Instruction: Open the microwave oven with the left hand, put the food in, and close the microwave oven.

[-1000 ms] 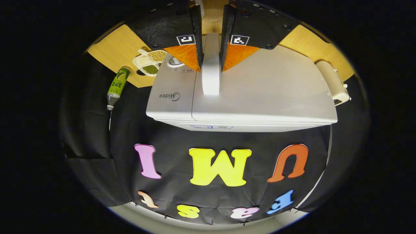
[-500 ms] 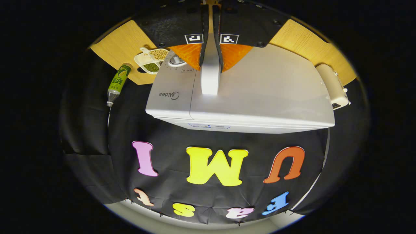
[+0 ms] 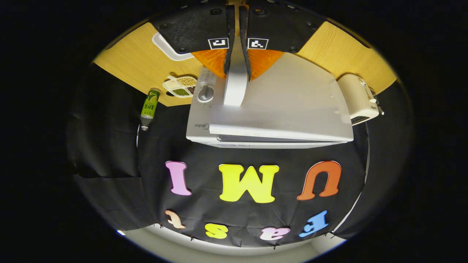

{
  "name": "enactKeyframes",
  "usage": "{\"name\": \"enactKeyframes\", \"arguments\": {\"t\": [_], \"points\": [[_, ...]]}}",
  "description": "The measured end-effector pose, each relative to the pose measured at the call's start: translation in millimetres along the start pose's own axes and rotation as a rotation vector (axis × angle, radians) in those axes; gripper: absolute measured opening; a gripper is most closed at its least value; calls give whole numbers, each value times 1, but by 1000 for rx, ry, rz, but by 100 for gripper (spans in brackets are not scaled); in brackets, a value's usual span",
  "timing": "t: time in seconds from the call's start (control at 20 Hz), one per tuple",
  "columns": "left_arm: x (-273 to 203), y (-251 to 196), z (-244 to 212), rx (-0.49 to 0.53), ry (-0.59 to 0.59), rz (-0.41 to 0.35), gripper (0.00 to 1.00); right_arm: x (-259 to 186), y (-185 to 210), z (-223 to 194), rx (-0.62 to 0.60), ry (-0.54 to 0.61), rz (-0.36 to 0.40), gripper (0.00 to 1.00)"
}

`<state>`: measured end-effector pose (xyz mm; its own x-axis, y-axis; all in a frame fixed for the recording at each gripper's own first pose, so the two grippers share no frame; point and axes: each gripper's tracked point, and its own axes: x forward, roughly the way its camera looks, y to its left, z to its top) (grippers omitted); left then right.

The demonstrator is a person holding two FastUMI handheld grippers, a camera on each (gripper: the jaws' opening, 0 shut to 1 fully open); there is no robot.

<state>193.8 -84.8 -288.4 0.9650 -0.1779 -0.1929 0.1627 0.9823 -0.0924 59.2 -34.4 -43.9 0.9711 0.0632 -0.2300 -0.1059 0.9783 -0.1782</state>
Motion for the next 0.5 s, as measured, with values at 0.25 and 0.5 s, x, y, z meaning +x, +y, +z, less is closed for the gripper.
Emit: {"name": "enactKeyframes", "arguments": {"t": [0.25,0.5], "points": [[-58,39,-12,-5,18,52,15,3,49,-3,29,8,102,100],[-104,95,-19,4,49,162,86,-1,95,-5,14,6,184,97]]}}
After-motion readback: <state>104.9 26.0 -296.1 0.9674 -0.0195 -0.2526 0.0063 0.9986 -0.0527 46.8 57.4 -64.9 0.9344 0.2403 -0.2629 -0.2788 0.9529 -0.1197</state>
